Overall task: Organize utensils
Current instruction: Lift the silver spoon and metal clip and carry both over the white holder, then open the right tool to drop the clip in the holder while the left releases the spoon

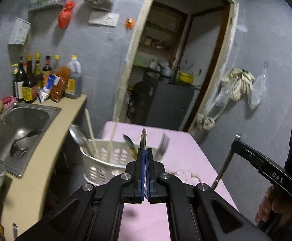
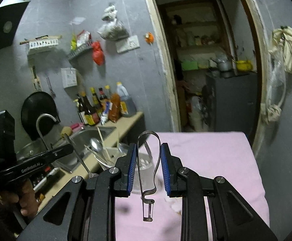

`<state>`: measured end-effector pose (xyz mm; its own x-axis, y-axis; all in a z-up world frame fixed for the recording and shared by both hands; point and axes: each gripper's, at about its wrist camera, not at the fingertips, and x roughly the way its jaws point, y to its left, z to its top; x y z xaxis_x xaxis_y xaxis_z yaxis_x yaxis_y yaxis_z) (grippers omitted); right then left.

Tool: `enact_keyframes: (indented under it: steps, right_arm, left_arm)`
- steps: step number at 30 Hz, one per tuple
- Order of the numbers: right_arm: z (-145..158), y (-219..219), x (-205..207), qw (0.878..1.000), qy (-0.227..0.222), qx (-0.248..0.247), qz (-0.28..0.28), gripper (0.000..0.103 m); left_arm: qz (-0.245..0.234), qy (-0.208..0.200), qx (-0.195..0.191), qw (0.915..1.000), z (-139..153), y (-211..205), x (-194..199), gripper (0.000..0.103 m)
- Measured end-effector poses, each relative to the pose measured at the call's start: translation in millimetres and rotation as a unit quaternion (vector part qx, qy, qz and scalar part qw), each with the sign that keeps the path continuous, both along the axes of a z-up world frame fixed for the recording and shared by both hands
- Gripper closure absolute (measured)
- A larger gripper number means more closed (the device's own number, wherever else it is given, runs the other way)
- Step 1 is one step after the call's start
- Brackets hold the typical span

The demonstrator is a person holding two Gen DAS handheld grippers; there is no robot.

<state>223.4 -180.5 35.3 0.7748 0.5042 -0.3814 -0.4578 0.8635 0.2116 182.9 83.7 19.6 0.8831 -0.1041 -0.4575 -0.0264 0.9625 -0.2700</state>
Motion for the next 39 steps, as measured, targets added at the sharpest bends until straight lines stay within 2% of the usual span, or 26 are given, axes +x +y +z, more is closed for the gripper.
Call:
enact_keyframes:
  steps: [12, 20, 27, 39]
  right_arm:
    - [34, 27, 31, 0.999, -0.037, 0.031, 0.005, 0.082]
    - [42, 50, 58, 0.998, -0.048, 0.041, 0.009, 0.082]
    - [26, 73, 85, 0.999, -0.031, 0.032, 0.01, 0.082]
    - [-25, 101, 113, 1.0, 0.029, -0.004, 0.008, 0.082]
  left_arm:
    - [0.067, -0.051, 0.021, 0.9962, 27, 47, 28, 0.101]
    - [0.071, -0.044, 0.047, 0.9954, 24, 56, 58, 0.101]
    - [0.059, -0.013, 0.048, 0.997, 6, 61, 79, 0.101]
    - [0.029, 0.03, 0.051, 0.9978, -20, 61, 96, 0.101]
